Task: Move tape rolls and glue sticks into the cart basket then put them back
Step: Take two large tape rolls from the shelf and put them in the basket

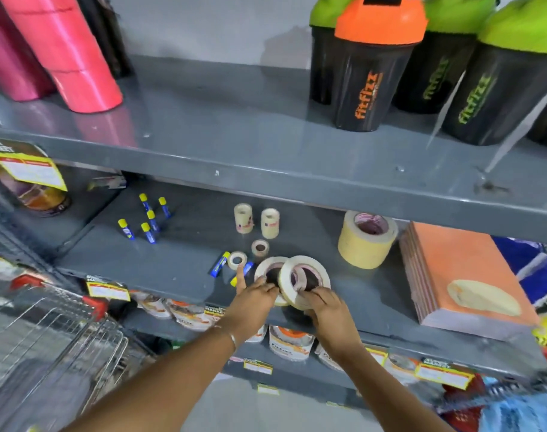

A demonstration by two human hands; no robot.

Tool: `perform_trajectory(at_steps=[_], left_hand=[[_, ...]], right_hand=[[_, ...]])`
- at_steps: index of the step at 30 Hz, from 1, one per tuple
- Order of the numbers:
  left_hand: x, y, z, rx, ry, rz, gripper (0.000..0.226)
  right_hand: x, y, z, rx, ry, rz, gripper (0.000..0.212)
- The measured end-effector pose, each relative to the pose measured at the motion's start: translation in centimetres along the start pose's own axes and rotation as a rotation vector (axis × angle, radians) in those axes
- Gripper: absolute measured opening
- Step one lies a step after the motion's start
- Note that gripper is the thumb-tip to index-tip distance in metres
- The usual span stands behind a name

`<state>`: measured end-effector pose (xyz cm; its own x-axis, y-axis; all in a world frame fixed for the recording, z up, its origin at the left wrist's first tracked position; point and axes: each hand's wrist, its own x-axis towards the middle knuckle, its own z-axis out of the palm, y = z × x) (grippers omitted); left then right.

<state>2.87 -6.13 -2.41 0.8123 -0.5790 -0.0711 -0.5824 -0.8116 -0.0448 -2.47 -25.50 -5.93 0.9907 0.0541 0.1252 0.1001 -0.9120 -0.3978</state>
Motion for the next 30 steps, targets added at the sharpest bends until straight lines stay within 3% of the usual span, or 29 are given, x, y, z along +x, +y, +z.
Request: perform_trajectory(at_steps=[9,15,21,24,30], left_hand=[[-2.6,-0.5,0.7,-0.053,0.286,-0.117,0.053],[-11.5,-5.0,0.5,-0.115,0.418,-0.378,0.054],[-24.8,-11.8,1.4,-0.111,0.326,-0.749,0.047],[-31.5,-14.5,1.7,-0.11,0.242,-0.929,0.052],[-42.5,-19.5,3.6,-0.076,0.148,-1.159,0.027]], right_hand=[[-0.4,-0.9,-3.2,-0.061,0.083,-0.053,0.047],[1.0,-7.1,-2.9,0.007,0.141,-0.344,0.048],[4.0,-18.9,2.5,0.093,0.062,-0.697,0.034],[4.6,-25.5,5.9,0.068,-0.077,-0.832,0.04],[4.6,-38.5,12.0,0.045,-0.338,-1.047,0.039]])
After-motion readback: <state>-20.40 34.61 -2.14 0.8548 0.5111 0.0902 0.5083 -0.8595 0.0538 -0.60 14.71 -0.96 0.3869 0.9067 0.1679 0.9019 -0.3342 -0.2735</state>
